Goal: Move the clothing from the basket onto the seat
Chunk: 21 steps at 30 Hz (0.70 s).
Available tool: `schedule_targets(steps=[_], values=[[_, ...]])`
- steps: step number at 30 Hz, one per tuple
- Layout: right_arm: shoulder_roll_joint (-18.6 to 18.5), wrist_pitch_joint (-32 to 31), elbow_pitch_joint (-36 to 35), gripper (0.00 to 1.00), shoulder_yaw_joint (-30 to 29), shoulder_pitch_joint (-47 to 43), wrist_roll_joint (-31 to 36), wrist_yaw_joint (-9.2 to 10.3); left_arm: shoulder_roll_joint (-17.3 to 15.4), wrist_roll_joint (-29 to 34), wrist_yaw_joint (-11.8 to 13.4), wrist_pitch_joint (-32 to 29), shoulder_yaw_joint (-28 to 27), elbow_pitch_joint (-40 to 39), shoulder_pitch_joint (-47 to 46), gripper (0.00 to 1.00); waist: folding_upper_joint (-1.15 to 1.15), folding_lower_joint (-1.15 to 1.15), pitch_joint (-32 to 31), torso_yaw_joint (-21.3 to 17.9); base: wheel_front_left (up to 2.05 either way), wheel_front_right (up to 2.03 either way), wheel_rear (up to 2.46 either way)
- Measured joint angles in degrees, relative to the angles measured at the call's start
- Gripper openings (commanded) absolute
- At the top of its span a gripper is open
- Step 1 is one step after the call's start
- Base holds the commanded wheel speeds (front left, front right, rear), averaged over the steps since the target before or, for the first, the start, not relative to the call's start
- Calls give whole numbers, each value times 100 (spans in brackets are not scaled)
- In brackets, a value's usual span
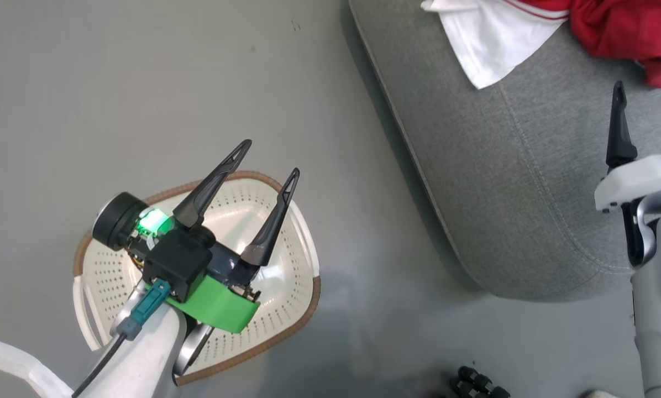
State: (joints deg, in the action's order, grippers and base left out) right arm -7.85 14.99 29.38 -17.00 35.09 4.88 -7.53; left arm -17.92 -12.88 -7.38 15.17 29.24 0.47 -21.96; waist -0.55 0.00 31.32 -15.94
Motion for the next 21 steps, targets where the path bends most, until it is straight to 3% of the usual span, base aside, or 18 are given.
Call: schedule_targets(steps=[11, 21], values=[[32, 1, -1037, 100, 425, -870, -443, 0, 412, -58, 81, 0, -709, 235, 481, 100, 0, 0, -920, 159, 0, 0, 0], [216, 1, -1573, 100, 1248, -1127, -494, 0, 760, -101, 152, -1, -1660, 355, 883, 100, 0, 0, -1420, 707, 0, 0, 0]])
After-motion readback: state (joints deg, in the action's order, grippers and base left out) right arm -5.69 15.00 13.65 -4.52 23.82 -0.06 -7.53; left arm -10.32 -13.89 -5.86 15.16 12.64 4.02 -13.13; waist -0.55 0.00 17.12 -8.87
